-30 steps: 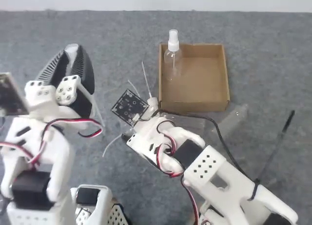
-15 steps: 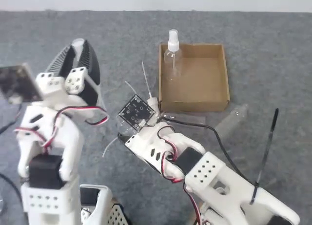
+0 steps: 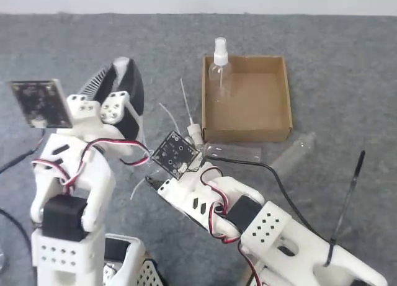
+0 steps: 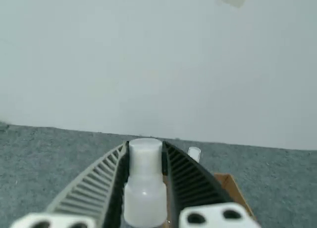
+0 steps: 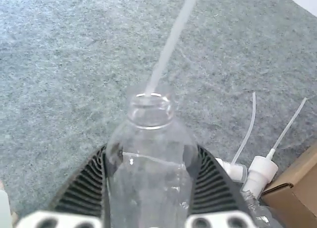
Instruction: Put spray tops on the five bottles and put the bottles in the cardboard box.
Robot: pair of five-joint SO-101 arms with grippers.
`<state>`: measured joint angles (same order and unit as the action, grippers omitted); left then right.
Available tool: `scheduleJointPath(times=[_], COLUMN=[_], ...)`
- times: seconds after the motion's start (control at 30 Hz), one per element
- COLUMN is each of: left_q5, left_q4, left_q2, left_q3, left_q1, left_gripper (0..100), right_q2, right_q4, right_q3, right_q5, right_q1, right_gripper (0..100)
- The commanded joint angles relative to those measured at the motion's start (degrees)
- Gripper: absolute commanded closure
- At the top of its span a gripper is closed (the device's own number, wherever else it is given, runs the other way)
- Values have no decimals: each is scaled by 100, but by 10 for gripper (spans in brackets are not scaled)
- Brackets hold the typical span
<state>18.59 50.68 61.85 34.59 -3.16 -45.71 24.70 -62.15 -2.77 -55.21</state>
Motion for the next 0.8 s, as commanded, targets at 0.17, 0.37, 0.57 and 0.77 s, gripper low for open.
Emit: scheduleJointPath(times=[0.17,0.37,0.57,0.77], left_q5=[35,18,-193,-615], left_q4=[308,334,466,677], left_q2=[88,88,88,88], left_q3=[558,576,681,646], left_q1=[-35,-79,-88,-475], left_gripper=[990,988,987,958], right_q2=[-303,-303,-303,-303], right_q4=[-66,-1279,-2870,-2870], right_q3=[-158,-598,-1134,-1152], right_q5=[35,79,862,1064], right_q1=[-40,66,514,585], right_gripper=[992,992,992,992])
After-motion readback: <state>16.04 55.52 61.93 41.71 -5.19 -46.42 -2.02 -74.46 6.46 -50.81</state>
